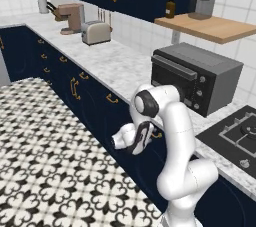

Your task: Take a straw from the drawer in front and place it inside the glass cup on the dining counter.

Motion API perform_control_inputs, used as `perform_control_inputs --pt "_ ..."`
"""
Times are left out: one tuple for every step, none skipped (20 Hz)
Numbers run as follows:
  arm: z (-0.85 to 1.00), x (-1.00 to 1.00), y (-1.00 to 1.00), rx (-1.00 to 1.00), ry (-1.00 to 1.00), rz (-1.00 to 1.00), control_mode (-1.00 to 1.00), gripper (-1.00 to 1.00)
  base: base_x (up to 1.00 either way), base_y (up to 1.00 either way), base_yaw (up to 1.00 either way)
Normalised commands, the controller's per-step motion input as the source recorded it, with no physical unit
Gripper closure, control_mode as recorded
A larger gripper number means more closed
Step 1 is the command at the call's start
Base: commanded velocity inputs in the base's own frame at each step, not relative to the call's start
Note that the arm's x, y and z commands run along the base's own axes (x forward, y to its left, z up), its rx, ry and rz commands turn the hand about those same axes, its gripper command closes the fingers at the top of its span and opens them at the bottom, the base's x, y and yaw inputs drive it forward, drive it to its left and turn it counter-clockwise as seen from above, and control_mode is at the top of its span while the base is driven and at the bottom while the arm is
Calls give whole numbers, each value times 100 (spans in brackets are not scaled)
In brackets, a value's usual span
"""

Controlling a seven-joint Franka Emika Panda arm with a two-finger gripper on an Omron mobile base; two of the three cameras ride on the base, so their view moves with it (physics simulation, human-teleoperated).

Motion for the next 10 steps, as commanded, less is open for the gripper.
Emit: perform_control_inputs --pt "-32 26 -7 0 6 16 -100 -100 0 0 0" --pt "-31 28 -8 0 5 16 -100 -100 0 0 0" --pt "-30 27 -8 0 3 16 -100 -100 0 0 0" --pt "-28 34 -6 0 2 16 -100 -100 0 0 0" --pt "-26 37 -5 0 1 15 -100 -100 0 0 0" --pt "-21 39 -6 0 0 15 -100 -100 0 0 0" --pt "-18 40 -10 0 0 15 -100 -100 0 0 0" --pt "-11 36 -19 0 0 13 -100 -100 0 0 0" --pt "-13 38 -20 0 0 13 -100 -100 0 0 0" --pt "-14 40 -19 0 0 12 -100 -100 0 0 0"
